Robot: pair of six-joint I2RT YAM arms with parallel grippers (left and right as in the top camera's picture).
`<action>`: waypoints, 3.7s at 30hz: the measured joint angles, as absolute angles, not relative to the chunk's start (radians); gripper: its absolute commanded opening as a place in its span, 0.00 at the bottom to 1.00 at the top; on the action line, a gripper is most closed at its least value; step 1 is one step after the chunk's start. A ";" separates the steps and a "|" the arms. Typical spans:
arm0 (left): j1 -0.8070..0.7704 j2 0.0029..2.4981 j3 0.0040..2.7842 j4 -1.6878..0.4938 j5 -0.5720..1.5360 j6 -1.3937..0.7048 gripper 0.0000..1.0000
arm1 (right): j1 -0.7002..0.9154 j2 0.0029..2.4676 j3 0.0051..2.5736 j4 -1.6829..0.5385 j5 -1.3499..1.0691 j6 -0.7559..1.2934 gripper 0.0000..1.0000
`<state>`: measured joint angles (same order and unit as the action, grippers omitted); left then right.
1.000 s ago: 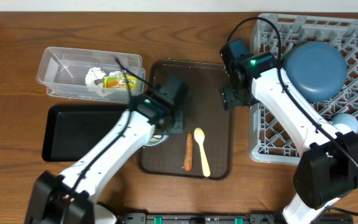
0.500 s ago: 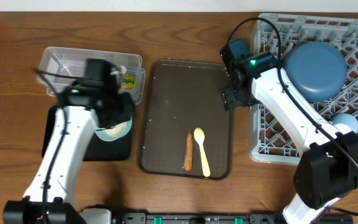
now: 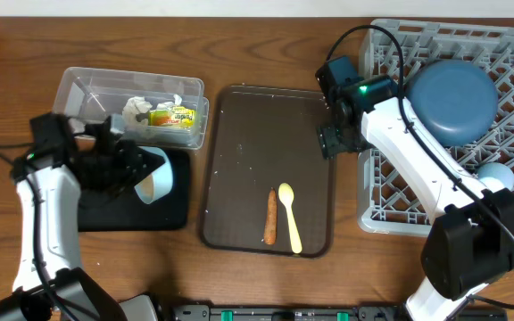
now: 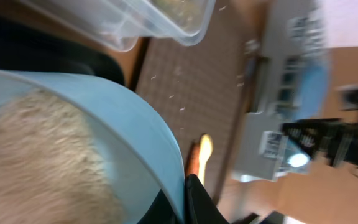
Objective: Sort waste into correct bins and load items into the dishwasher rack
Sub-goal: 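Carry the bowl over the black tray and tip the rice out, left gripper, then set the empty bowl on the brown tray toward the right gripper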
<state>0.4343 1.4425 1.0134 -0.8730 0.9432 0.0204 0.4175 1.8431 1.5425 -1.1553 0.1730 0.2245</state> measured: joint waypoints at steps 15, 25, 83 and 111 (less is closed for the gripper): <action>0.654 1.523 0.812 -0.698 1.406 0.083 0.06 | 0.418 1.843 1.542 -1.155 0.173 0.224 0.75; 0.714 1.575 0.811 -0.695 1.525 0.054 0.06 | 0.418 1.843 1.542 -1.155 0.173 0.224 0.75; 0.714 1.575 0.808 -0.516 1.516 -0.292 0.06 | 0.418 1.843 1.542 -1.159 0.173 0.224 0.75; -0.213 1.240 0.851 -0.231 0.528 -0.340 0.06 | 0.235 1.578 1.544 -1.186 0.124 0.250 0.79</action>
